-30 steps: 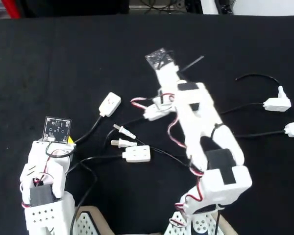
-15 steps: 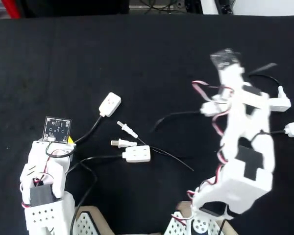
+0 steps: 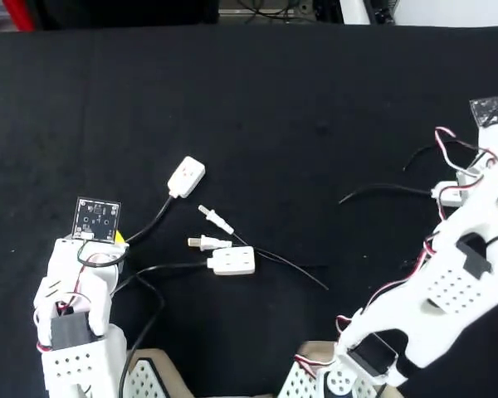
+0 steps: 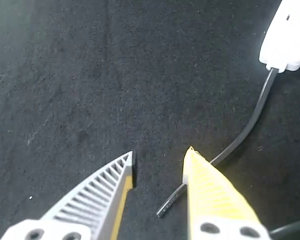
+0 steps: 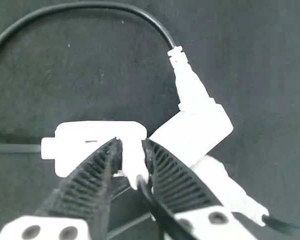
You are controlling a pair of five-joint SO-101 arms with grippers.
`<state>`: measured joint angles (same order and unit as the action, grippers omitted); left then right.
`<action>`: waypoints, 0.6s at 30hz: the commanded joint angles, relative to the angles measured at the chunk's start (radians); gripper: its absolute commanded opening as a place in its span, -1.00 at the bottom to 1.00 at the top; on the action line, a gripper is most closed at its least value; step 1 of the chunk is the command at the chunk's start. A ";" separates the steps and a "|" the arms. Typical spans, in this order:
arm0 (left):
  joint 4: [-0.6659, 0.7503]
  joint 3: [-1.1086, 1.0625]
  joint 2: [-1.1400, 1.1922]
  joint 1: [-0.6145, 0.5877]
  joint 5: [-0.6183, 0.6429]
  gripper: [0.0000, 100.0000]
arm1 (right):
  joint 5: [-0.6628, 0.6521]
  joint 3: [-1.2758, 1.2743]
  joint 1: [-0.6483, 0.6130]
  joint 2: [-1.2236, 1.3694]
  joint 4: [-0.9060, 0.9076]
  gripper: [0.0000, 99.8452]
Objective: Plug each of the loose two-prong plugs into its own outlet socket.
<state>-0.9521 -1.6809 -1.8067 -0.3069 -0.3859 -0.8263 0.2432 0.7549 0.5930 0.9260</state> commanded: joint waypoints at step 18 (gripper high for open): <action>0.003 -0.019 -0.006 -0.005 -0.009 -0.66 | 0.362 0.796 -0.258 -0.013 0.842 -0.69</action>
<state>-0.9521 -1.6809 -1.8067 -0.3069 -0.3859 -0.5271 0.9168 0.5232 0.6053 1.7131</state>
